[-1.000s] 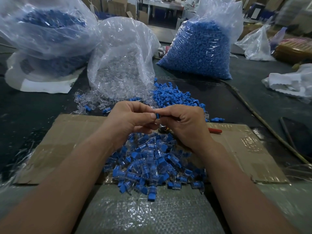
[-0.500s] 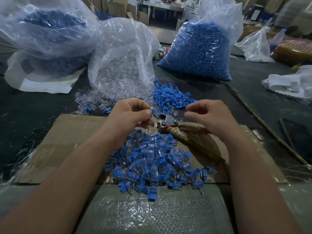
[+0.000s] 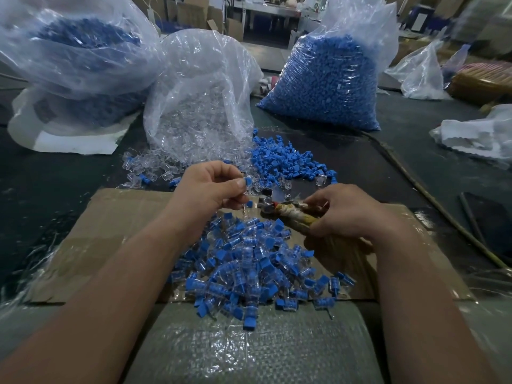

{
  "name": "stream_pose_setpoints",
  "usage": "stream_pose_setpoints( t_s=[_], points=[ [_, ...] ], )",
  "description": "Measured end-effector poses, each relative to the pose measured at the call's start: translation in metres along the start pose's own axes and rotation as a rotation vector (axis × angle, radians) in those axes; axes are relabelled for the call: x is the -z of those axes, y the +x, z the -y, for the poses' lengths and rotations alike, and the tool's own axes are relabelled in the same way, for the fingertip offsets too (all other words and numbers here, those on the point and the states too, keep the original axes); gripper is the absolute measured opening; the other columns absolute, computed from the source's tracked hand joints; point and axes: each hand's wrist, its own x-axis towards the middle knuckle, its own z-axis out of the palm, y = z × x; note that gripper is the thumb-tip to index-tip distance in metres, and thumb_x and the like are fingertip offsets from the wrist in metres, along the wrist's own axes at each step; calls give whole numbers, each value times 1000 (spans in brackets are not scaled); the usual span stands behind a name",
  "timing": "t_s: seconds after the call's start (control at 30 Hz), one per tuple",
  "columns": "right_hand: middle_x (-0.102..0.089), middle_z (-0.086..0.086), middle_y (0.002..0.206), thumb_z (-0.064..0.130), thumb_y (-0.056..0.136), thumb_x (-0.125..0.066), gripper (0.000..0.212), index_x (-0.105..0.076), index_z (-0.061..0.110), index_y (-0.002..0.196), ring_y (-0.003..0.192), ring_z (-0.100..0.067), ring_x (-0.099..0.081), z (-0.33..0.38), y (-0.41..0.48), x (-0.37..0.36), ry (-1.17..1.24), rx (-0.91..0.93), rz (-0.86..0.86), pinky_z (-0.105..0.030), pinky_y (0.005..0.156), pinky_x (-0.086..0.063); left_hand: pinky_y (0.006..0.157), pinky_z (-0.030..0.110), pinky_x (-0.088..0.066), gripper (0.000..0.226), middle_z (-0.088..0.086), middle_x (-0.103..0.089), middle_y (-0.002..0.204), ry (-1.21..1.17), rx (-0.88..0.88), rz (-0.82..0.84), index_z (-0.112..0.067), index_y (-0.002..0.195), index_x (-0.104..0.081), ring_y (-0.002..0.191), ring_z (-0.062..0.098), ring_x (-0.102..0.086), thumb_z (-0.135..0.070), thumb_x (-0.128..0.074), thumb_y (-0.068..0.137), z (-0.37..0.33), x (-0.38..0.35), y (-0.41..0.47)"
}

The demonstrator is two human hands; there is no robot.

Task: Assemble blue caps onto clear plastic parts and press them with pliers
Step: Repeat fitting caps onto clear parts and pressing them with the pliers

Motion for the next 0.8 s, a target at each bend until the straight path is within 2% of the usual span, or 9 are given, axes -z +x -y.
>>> stream_pose_setpoints(
  t_s=[0.1, 0.17, 0.3, 0.43, 0.57, 0.67, 0.8],
  points=[
    [-59, 8, 80, 23, 71, -70, 29, -67, 25, 99, 73, -9, -52, 7, 1, -5, -121, 7, -80, -25, 56, -43, 53, 18, -51, 15, -2, -62, 55, -4, -1, 0, -7, 73, -57, 54, 9, -61, 5, -56, 83, 1, 1, 0],
    [-60, 4, 80, 15, 73, -64, 23, -67, 22, 95, 72, -12, -52, 9, 4, -9, -184, 7, -135, -26, 55, -41, 53, 19, -51, 15, -2, -62, 55, -8, -4, 1, -7, 74, -57, 54, 9, -61, 5, -56, 83, 1, 1, 1],
    [-56, 2, 90, 14, 76, -61, 21, -59, 23, 95, 81, -15, -51, 6, 6, -13, -189, -3, -170, -31, 66, -45, 54, 19, -52, 14, -3, -62, 55, -20, -12, 2, -6, 74, -57, 55, 9, -62, 5, -56, 83, 2, 1, 1],
    [-46, 7, 90, 17, 76, -61, 22, -49, 27, 91, 81, -13, -43, 3, 5, -13, -193, 128, -328, -27, 57, -31, 54, 18, -52, 17, -5, -63, 54, -28, -33, -38, -8, 75, -56, 55, 8, -62, 6, -54, 84, 2, 1, 1],
    [-43, 10, 81, 13, 75, -60, 27, -43, 28, 90, 77, -14, -43, 11, 2, -15, 5, 215, -465, -30, 63, -30, 52, 16, -50, 18, -5, -63, 57, -26, -61, -120, -10, 76, -55, 56, 6, -63, 5, -52, 86, 1, 3, 2],
    [-43, 15, 76, 13, 76, -60, 29, -41, 29, 91, 71, -11, -44, 14, 1, -18, 95, 230, -473, -29, 61, -30, 53, 16, -51, 18, 1, -62, 68, -5, -99, -152, -12, 77, -54, 58, 5, -63, 3, -52, 87, -1, 3, 1],
    [-41, 14, 80, 10, 75, -59, 30, -40, 27, 92, 71, -3, -41, 18, 1, -21, 126, 288, -428, -24, 55, -28, 55, 15, -51, 18, 1, -60, 70, 34, -151, -183, -13, 77, -54, 57, 2, -62, 3, -53, 86, -2, -2, 0]
  ],
)
